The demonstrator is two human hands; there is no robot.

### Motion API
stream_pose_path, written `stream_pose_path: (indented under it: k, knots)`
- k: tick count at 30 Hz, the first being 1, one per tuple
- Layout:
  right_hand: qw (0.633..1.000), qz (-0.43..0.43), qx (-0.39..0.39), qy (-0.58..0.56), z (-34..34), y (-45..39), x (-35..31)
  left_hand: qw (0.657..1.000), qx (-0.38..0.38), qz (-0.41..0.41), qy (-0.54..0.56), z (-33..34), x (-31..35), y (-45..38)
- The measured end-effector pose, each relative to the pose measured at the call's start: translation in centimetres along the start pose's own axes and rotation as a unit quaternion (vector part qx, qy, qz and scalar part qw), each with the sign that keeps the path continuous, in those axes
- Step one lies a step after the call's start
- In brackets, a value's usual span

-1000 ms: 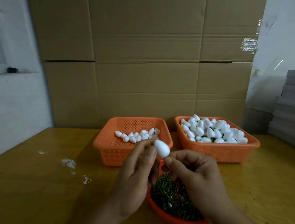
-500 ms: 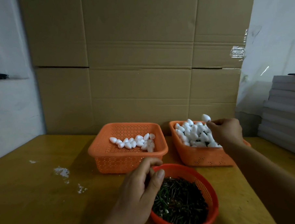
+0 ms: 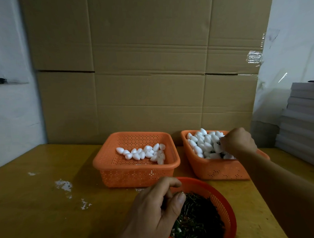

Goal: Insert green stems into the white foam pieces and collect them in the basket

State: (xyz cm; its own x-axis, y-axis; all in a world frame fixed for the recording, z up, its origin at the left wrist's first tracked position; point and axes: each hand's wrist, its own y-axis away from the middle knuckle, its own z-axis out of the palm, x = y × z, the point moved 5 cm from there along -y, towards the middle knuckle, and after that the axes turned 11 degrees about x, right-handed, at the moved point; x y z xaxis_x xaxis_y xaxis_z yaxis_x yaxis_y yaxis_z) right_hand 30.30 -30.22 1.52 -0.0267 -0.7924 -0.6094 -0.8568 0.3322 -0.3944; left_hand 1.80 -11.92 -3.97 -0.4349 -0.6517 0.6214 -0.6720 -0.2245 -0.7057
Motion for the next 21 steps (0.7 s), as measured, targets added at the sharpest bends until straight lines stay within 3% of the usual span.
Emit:
stream_pose_path:
  k: [5,11,21]
  knots:
    - [0.998,-0.04,0.006,-0.051,-0.3,0.1,0.4,1.0,0.001,0.018,-0.009,0.0,0.2,-0.1]
    - [0.976,-0.076,0.024,-0.201,-1.7,2.5,0.6,1.0,-0.002,0.024,-0.004,0.1,0.3,0.0]
    - [0.924,-0.076,-0.05,-0.372,-6.1,10.2,0.0,1.0,0.009,0.013,-0.004,0.1,0.1,0.1]
